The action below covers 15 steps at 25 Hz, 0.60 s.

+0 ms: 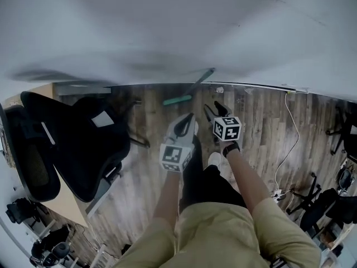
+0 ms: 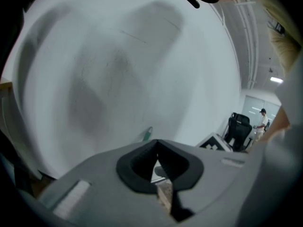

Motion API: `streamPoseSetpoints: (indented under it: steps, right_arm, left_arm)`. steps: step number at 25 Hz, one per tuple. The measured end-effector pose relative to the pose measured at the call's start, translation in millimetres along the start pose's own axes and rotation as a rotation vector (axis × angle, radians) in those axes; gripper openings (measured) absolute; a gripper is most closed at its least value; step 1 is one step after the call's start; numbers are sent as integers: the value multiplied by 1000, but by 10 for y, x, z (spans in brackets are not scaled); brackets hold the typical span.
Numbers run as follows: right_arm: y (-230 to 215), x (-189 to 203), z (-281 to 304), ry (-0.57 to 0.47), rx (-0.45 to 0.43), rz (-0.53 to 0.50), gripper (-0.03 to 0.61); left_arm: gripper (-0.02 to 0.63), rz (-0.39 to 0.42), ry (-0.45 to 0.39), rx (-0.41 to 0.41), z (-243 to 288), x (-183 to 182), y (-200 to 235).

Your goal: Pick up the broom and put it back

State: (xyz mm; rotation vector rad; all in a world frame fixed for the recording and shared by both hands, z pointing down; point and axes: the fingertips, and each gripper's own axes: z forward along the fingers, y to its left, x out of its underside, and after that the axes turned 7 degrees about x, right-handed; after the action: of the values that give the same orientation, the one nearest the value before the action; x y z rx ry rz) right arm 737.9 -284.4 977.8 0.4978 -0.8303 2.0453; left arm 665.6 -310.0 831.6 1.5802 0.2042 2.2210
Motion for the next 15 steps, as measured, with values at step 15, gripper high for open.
streamPoseSetpoints:
  steps: [15]
  right_arm:
    - [-164, -409, 1183, -58, -21, 153, 293]
  left_arm:
    - [2, 4, -7, 2, 215, 208, 453]
